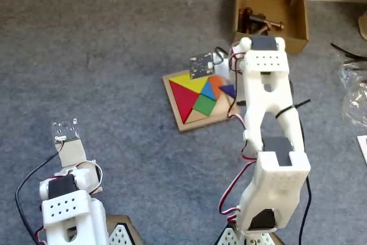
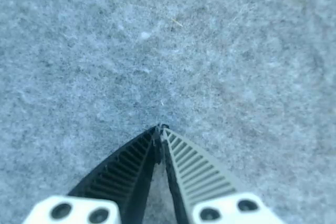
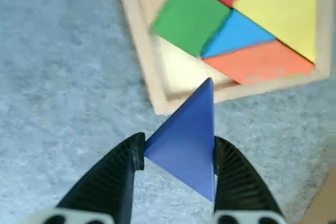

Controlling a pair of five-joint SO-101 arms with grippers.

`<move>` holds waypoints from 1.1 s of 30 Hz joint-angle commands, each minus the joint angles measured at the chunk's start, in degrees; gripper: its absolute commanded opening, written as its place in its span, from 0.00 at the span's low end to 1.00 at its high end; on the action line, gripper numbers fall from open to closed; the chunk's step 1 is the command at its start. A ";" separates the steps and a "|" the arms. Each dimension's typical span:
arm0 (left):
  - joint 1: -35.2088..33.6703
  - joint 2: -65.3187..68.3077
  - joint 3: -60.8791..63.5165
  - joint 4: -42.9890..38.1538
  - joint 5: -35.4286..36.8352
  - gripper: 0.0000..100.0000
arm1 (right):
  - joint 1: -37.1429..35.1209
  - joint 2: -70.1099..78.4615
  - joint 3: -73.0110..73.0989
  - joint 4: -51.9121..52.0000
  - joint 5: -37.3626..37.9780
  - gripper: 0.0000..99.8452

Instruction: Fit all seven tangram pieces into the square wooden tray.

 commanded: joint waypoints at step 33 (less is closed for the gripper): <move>1.80 -0.22 -0.04 0.62 0.44 0.00 | -2.15 4.09 -0.40 -4.26 42.02 0.09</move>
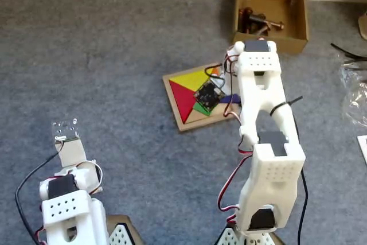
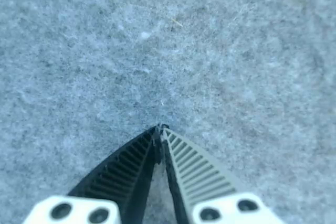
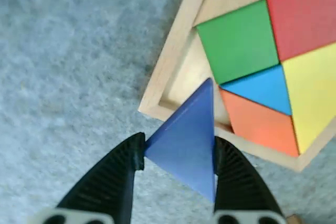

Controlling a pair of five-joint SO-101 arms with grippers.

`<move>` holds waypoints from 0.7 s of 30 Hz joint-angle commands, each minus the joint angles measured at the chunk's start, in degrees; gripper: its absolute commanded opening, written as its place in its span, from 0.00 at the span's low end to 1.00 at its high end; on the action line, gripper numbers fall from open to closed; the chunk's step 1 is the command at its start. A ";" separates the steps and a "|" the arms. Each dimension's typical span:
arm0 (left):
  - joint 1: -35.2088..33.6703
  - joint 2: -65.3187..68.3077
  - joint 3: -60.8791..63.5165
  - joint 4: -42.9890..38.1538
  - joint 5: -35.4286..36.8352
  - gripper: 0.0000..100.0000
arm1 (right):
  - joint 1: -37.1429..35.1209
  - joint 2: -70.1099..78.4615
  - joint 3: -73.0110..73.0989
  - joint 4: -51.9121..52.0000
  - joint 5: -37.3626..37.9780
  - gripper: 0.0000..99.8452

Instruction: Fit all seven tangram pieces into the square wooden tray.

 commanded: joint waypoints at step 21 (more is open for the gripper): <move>1.80 -0.22 -0.04 0.62 0.44 0.00 | -4.88 -0.92 6.11 -1.63 6.15 0.09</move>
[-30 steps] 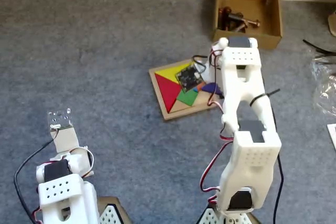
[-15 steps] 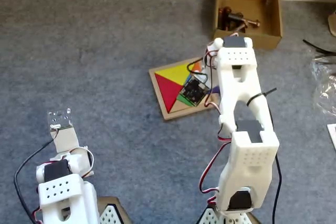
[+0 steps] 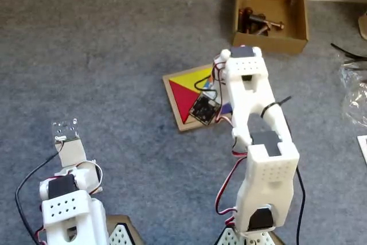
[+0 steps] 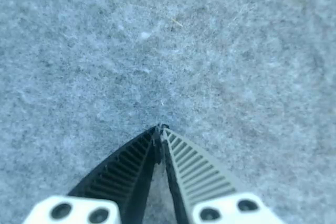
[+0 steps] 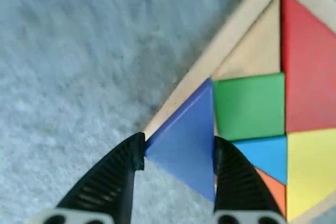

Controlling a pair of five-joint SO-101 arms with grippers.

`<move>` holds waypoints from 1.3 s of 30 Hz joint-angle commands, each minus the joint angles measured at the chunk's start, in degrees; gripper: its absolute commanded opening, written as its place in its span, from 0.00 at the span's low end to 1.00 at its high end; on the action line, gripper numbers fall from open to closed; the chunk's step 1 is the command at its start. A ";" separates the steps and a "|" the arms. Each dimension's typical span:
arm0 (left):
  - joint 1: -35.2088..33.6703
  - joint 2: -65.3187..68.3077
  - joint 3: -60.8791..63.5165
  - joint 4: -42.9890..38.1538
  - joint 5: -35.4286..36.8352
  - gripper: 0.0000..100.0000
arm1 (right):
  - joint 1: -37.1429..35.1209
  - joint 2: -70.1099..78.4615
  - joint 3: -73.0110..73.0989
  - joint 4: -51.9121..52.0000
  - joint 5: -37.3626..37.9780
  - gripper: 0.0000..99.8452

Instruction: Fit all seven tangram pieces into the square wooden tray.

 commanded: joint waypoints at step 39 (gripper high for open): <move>1.80 -0.22 -0.04 0.62 0.44 0.00 | 1.01 -1.19 11.38 -9.36 -2.46 0.09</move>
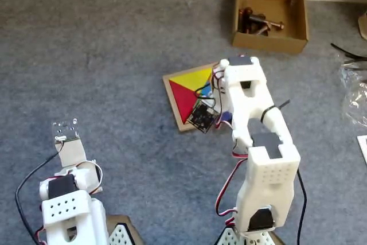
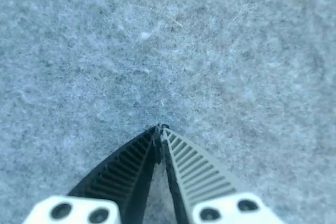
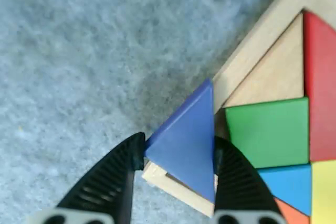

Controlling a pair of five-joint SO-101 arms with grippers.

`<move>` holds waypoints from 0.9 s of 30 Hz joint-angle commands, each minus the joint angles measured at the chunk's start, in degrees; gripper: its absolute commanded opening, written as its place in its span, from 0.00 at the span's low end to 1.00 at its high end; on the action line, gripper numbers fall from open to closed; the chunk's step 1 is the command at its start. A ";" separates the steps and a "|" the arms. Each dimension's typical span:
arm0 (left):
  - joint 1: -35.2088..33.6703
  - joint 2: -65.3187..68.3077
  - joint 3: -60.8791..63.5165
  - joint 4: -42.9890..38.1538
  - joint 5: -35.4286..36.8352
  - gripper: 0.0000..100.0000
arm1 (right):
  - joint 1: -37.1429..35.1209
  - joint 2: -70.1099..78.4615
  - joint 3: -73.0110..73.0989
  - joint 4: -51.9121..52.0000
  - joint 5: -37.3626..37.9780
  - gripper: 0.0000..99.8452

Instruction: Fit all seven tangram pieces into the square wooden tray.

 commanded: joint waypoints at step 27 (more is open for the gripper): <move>1.80 -0.22 -0.04 0.62 0.44 0.00 | 0.48 -0.84 -4.79 -1.19 -0.26 0.09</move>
